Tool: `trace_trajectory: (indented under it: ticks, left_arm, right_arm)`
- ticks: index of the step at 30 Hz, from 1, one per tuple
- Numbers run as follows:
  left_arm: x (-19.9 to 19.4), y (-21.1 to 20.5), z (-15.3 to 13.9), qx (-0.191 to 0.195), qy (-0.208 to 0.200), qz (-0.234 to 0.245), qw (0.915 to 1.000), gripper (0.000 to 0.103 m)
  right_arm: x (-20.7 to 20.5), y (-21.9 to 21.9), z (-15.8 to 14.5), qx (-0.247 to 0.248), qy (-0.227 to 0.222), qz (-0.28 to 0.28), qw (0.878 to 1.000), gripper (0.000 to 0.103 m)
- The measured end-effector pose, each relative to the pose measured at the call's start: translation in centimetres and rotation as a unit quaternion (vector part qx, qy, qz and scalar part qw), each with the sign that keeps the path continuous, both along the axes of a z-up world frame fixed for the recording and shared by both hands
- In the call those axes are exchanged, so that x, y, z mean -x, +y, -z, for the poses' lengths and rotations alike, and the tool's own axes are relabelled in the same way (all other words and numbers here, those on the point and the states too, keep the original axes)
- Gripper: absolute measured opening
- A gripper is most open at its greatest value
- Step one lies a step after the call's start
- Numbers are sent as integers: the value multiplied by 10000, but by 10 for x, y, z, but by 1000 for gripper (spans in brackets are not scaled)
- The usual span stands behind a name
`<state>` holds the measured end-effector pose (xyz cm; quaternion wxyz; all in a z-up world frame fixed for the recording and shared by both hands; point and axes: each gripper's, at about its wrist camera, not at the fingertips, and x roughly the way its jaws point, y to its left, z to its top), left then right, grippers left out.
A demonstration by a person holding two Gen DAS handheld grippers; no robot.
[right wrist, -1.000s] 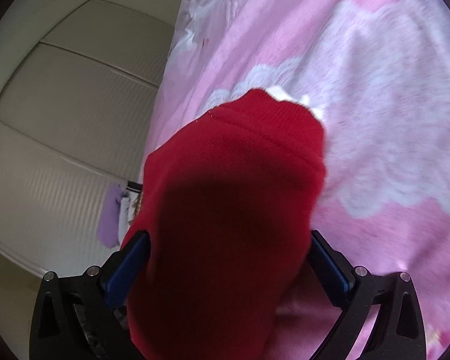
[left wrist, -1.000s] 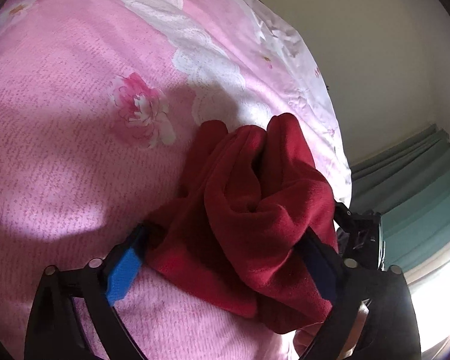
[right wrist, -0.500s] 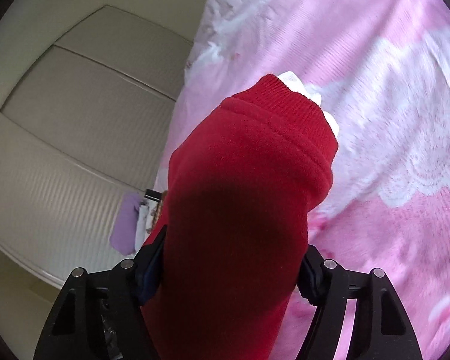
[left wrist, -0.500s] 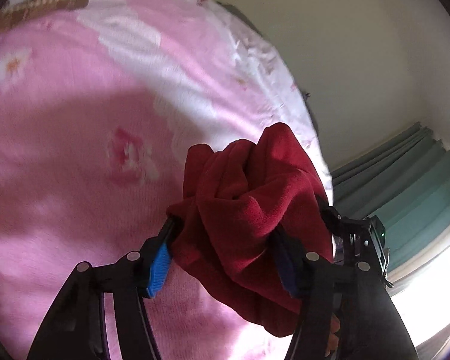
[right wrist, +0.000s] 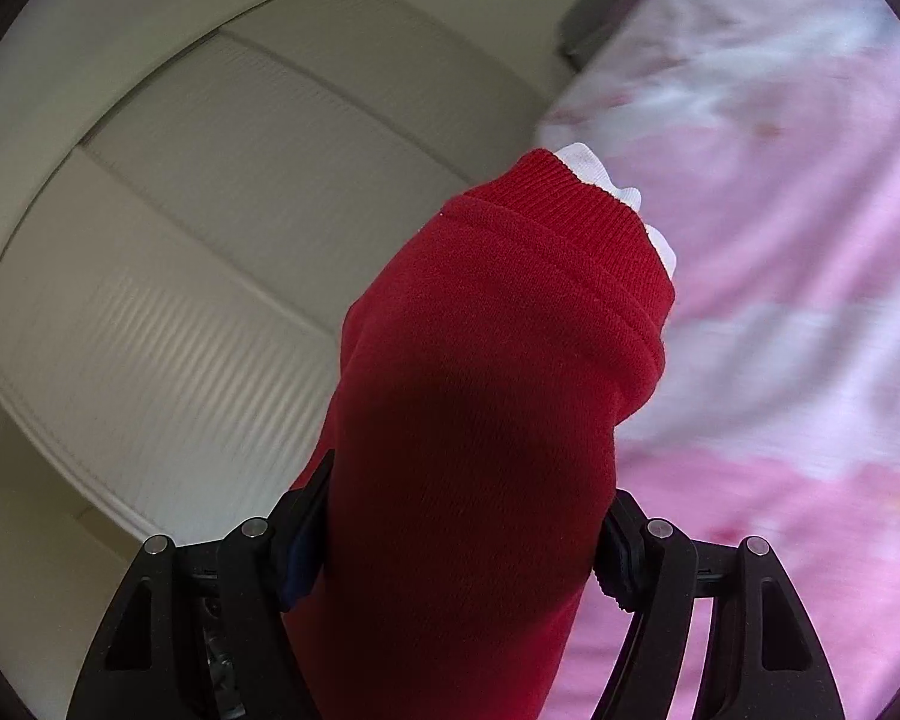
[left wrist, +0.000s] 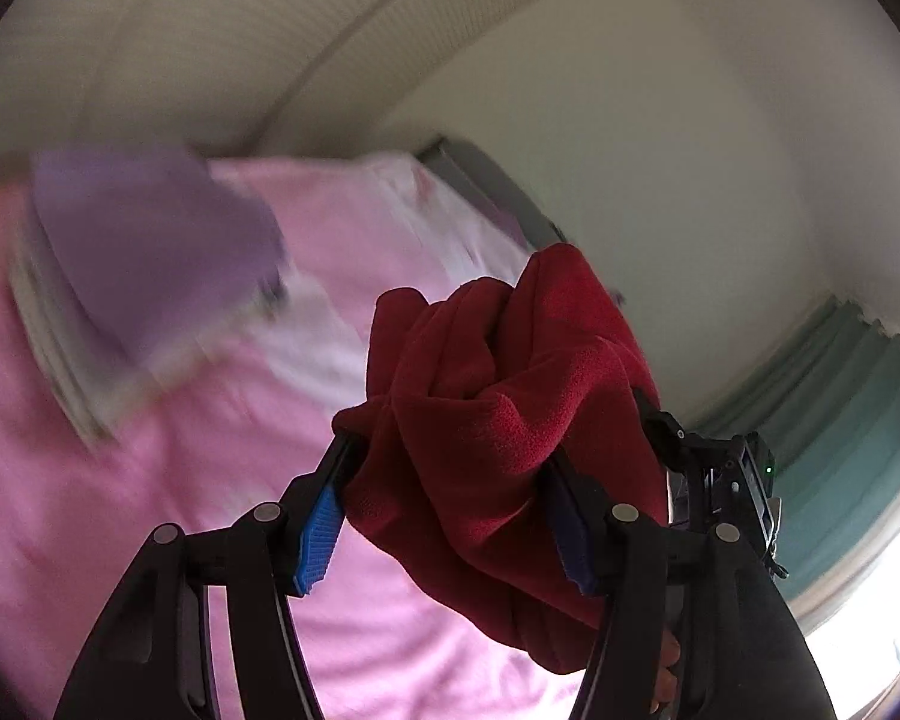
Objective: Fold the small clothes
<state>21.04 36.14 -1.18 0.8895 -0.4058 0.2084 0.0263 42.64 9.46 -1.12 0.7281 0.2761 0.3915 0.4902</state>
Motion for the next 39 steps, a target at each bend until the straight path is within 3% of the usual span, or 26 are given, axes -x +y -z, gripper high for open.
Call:
trace_trajectory:
  ticks: [3, 7, 10, 14, 17, 21, 25, 31, 39]
  left_arm:
    - [11, 65, -23, -170, -12, -324, 9993, 60]
    - [16, 138, -32, -243, 126, -621, 9977, 60]
    - [11, 190, -15, -97, 362, -693, 9969, 60]
    - [-5, 221, 25, 50, 707, -666, 9953, 60]
    - [-10, 228, 57, 152, 826, -610, 9946, 62]
    - [-12, 221, 63, 65, 765, -610, 9952, 65]
    - [-12, 223, 54, 100, 763, -616, 9951, 78]
    - [-1, 222, 35, -176, 693, -757, 9946, 82]
    - [21, 197, -4, -773, 694, -966, 9899, 85]
  right_arm:
    - [-2, 77, -16, -203, -9, -286, 9994, 73]
    - [-6, 182, -25, -297, 92, -589, 9978, 73]
    - [-7, 231, -13, -186, 264, -665, 9973, 73]
    - [-14, 279, 23, 161, 634, -632, 9959, 73]
    - [-25, 286, 55, 432, 858, -519, 9940, 73]
    - [-35, 287, 73, 606, 995, -438, 9922, 79]
    - [-37, 292, 62, 819, 1014, -475, 9903, 85]
    - [-31, 267, 41, 1059, 970, -267, 9893, 87]
    - [4, 229, -9, 1359, 28, 63, 9907, 87]
